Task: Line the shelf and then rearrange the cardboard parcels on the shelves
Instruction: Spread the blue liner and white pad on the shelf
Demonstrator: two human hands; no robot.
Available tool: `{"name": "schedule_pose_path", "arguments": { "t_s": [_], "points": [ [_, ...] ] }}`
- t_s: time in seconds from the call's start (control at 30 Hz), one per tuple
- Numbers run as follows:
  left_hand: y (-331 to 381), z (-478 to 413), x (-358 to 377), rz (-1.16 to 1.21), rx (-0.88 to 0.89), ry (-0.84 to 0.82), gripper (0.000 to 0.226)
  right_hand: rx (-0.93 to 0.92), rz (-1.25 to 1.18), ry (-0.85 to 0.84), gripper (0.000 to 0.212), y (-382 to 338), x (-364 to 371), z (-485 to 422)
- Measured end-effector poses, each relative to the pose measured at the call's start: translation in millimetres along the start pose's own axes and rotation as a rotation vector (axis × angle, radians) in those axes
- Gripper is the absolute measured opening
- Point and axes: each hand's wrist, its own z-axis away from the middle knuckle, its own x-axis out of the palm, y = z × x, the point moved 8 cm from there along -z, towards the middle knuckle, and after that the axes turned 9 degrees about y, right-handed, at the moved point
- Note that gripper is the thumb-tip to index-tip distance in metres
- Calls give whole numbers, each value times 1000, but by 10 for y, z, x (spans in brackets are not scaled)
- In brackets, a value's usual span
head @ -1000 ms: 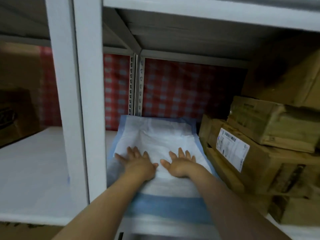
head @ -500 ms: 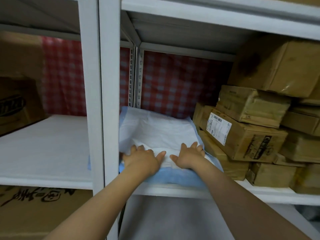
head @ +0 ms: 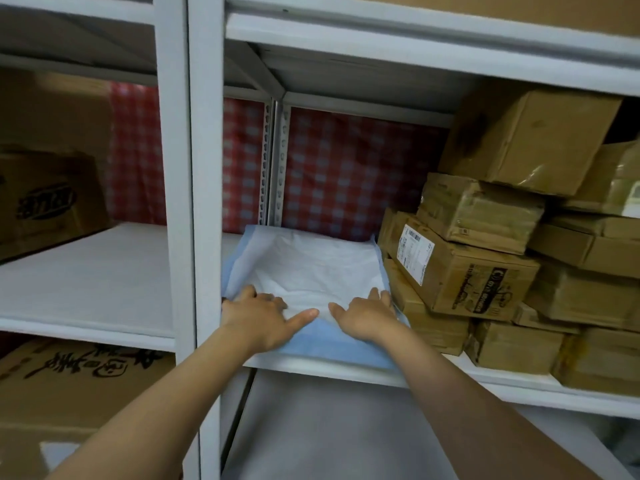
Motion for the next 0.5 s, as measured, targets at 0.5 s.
{"name": "schedule_pose_path", "arguments": {
  "t_s": [0.5],
  "points": [
    [232, 317, -10, 25, 112, 334, 35, -477, 2, 274, 35, 61, -50, 523]
  ]
}}
